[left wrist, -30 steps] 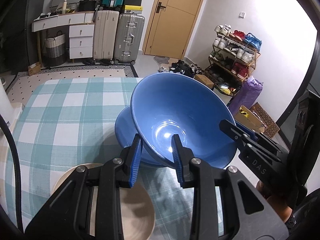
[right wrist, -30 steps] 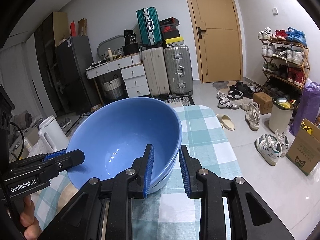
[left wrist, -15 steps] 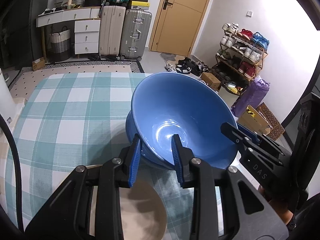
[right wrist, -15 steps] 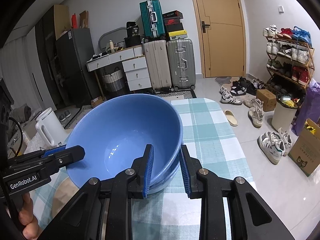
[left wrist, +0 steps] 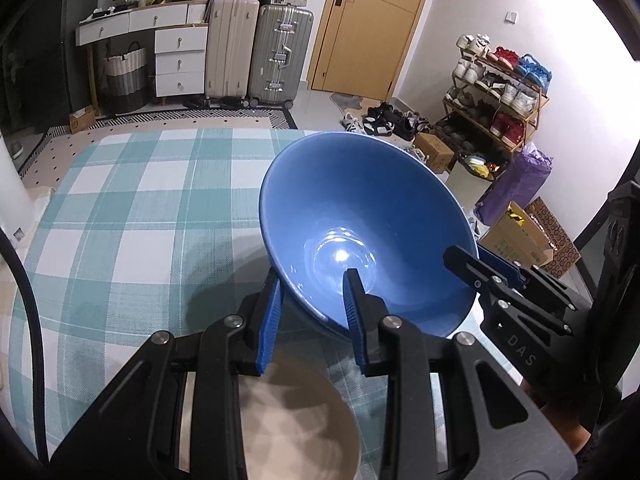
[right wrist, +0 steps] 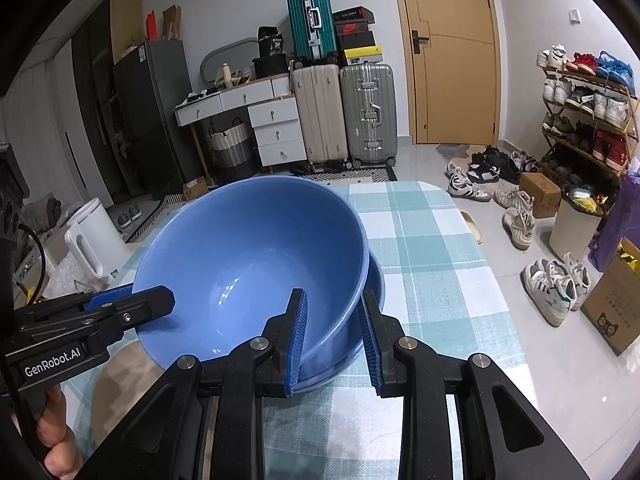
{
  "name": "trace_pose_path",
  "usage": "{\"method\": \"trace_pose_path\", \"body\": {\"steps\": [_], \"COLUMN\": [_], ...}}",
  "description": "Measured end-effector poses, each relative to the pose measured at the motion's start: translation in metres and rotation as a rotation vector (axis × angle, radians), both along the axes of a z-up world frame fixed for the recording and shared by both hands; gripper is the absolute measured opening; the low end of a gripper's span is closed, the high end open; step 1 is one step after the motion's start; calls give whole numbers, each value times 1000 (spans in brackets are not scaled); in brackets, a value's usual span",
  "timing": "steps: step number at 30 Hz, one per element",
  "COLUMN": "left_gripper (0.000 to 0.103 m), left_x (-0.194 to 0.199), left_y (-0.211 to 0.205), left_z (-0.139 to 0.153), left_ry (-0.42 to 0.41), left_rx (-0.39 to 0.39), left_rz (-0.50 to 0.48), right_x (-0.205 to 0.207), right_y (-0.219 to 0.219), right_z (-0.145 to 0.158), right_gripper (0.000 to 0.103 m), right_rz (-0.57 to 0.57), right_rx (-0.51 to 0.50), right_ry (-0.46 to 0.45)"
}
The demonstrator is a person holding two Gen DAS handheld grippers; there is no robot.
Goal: Organize plates and bowls
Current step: 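Lower the blue bowl into the nested bowls with both tools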
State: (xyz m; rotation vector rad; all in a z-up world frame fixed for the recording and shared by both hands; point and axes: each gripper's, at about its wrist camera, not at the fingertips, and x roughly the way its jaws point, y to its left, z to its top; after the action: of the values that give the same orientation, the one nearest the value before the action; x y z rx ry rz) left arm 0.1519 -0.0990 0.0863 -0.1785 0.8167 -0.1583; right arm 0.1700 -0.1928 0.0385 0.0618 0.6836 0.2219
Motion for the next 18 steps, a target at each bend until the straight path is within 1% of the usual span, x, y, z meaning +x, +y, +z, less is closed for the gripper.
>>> {"method": "trace_pose_path", "body": {"steps": [9, 13, 16, 18], "left_gripper": [27, 27, 27, 28], "left_x": [24, 29, 33, 34], "left_y": [-9, -12, -11, -10], "left_z": [-33, -40, -43, -45], "left_ry": [42, 32, 33, 39], "left_rx": [44, 84, 89, 80], "left_rz": [-17, -11, -13, -14], "right_x": [12, 14, 14, 12], "right_y": [4, 3, 6, 8], "right_z": [-22, -27, -29, -30], "right_gripper": [28, 29, 30, 33], "right_rz": [-18, -14, -15, -12], "right_rx": [-56, -69, -93, -91], "right_ry": [31, 27, 20, 18]}}
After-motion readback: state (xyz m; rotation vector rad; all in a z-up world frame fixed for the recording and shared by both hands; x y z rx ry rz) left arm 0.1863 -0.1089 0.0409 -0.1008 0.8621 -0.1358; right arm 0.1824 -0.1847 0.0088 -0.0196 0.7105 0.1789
